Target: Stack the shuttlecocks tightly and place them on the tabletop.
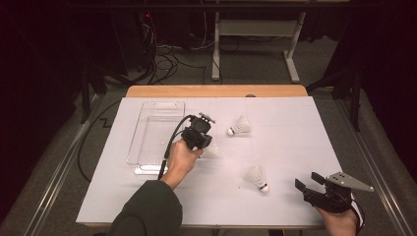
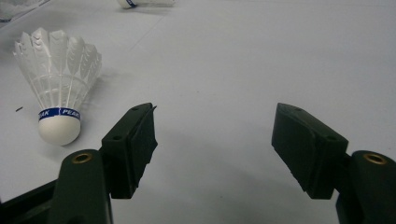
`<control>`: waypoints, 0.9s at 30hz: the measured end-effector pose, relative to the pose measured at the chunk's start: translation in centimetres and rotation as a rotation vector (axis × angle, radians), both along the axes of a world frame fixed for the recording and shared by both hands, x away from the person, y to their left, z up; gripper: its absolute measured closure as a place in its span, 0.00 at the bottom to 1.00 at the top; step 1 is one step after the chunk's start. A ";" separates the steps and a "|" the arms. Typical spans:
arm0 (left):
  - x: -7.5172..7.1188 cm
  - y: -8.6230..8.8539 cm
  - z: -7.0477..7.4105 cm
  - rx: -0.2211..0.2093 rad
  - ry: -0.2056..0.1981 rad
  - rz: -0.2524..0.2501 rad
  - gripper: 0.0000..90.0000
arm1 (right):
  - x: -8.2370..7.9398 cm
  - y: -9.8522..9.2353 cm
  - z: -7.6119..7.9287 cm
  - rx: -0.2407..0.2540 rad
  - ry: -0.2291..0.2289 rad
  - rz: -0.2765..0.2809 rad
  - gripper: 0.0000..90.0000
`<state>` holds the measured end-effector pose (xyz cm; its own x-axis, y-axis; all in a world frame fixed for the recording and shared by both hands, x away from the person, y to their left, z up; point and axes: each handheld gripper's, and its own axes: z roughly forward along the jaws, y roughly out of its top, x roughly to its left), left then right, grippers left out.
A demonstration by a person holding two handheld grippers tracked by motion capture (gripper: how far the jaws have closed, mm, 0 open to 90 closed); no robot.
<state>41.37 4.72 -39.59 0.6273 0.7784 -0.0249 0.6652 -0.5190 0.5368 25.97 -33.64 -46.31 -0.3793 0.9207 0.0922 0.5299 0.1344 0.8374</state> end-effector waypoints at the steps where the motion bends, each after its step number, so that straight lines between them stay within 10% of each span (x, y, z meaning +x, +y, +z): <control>1: 0.1 -0.1 0.0 0.004 0.000 -0.004 0.98 | 0.0 0.0 0.0 0.000 0.000 0.000 0.35; 27: 3.1 -1.6 -1.1 0.064 -0.019 -0.040 0.98 | 0.1 0.0 -0.1 0.004 0.008 0.005 0.34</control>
<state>44.46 3.11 -40.67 0.6580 0.7521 0.0362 0.6331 -0.5786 0.5141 26.08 -33.59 -46.39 -0.3831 0.9183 0.0994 0.5360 0.1333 0.8336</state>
